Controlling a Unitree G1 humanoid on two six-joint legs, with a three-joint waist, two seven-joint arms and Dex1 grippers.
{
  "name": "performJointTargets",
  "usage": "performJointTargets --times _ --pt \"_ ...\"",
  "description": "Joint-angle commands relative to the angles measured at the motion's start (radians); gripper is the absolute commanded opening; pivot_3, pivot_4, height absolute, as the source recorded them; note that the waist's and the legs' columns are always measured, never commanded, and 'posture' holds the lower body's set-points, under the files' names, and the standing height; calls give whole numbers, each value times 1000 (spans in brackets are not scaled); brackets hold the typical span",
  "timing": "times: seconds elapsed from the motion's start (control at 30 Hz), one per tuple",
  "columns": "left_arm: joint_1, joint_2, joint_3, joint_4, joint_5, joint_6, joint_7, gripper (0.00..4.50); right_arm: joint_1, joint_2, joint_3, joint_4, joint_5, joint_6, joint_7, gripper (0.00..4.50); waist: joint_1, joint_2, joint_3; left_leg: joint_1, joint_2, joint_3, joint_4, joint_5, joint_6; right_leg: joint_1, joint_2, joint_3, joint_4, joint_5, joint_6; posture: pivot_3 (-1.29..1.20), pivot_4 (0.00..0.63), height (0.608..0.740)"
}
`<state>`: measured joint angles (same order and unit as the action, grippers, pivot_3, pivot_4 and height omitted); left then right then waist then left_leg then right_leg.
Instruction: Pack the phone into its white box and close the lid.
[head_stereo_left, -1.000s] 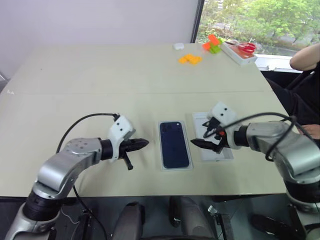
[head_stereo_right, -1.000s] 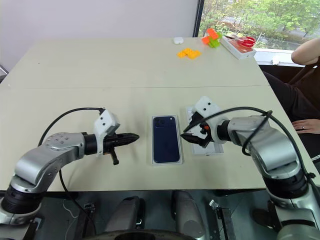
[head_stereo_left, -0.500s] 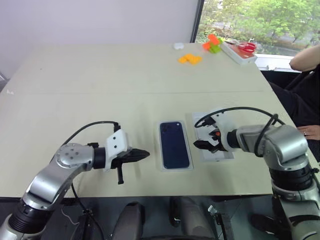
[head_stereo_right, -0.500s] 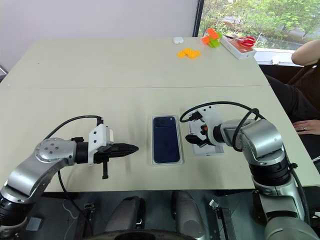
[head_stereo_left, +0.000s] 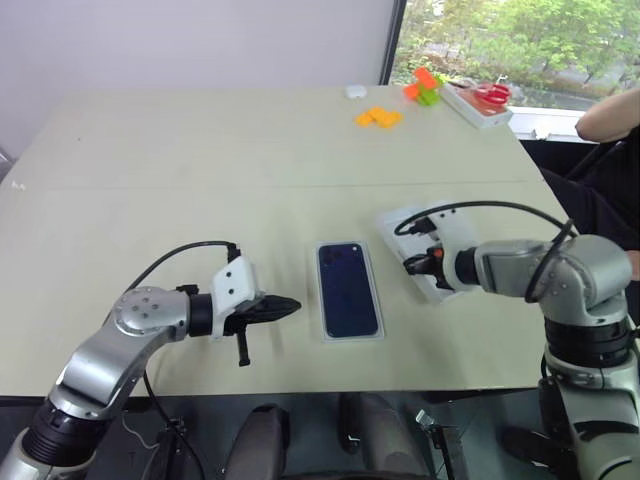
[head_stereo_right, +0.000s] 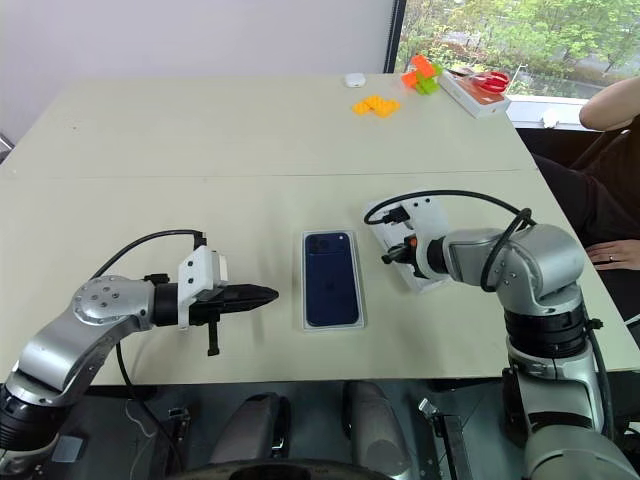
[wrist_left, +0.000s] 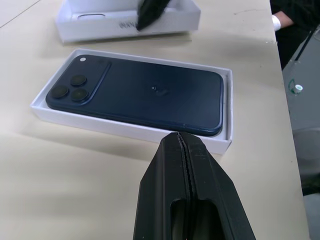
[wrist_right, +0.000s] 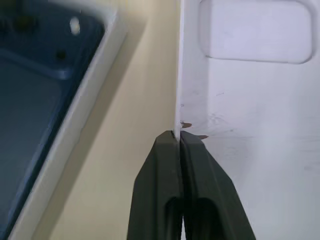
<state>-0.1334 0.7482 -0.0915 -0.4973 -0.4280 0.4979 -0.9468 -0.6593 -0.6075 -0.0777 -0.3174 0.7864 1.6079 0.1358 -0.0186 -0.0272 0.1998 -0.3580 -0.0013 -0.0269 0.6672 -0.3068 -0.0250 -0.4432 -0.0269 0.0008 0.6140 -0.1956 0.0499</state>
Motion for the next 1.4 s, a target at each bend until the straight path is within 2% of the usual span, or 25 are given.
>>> performJointTargets --times 0.03,0.1,0.2,0.27,0.37,0.47,0.6,0.8,0.93,1.07,1.17,1.23,1.3,1.4 --pt "-11 -1 56 12 -18 4 21 0 -85 10 -120 -40 163 6 20 71 1 0 0 0 0 0 0 0 0 0 0 0 0 0 0 0 150 732" --pt "-12 -3 77 32 -17 3 35 0 -95 47 -177 -39 269 6 22 71 1 0 0 0 1 0 0 0 0 0 1 -1 0 0 0 0 150 732" --pt "-22 -13 139 102 -7 5 82 0 -80 212 -286 -47 445 6 -19 71 -2 0 0 0 2 0 0 0 1 0 2 -1 0 0 0 0 150 732" --pt "-41 -23 187 163 1 -2 123 0 -29 323 -297 -33 602 -56 -129 71 -1 0 0 1 4 0 0 0 1 0 2 -1 1 0 0 0 150 732" --pt "-77 -40 241 224 1 -13 171 0 45 418 -204 36 899 -259 -401 71 2 0 0 0 7 -1 0 0 1 0 2 -1 1 1 0 0 150 732" --pt "-88 -37 257 245 4 -18 176 0 86 445 -89 59 1152 -469 -607 71 -2 0 0 0 6 -1 0 0 1 0 1 -1 1 3 -3 0 150 732" --pt "-85 -26 262 250 13 -22 178 0 136 584 -15 57 1186 -597 -720 71 -3 0 0 0 5 0 0 -1 1 -1 0 0 0 3 -3 0 150 732" --pt "-78 -27 250 227 8 -8 182 0 211 747 31 54 1186 -686 -934 71 -2 1 0 -1 7 0 -1 -1 2 -2 0 0 0 3 -4 0 150 732" --pt "-82 -37 230 219 11 -4 187 0 251 778 30 71 1186 -720 -1060 71 -1 1 0 -1 7 -1 0 -1 2 -1 0 0 0 3 -4 0 150 732" --pt "-100 -54 198 219 11 -1 187 0 270 761 19 86 1186 -719 -1126 71 -2 1 0 -1 8 0 -1 -1 2 -1 0 0 0 2 -4 0 150 732" --pt "-119 -73 167 221 13 -4 188 0 271 748 11 79 1186 -711 -1136 961 -1 1 0 -1 8 -1 -1 -1 2 -1 1 0 0 2 -3 0 150 732" --pt "-134 -92 148 221 11 1 192 0 261 725 3 65 1186 -708 -1131 1845 -1 1 0 -1 8 -1 -1 -1 2 -1 1 0 0 1 -2 0 150 732" --pt "-147 -107 128 218 14 1 194 0 238 676 -10 51 1186 -699 -1106 2985 -2 1 0 -1 8 0 -1 -1 2 -1 1 0 -1 1 -1 0 150 732" --pt "-165 -133 103 213 10 7 197 0 177 525 -42 51 1186 -663 -1020 4451 -1 2 1 -1 7 0 0 -1 2 -1 2 0 -1 1 -2 0 150 732"
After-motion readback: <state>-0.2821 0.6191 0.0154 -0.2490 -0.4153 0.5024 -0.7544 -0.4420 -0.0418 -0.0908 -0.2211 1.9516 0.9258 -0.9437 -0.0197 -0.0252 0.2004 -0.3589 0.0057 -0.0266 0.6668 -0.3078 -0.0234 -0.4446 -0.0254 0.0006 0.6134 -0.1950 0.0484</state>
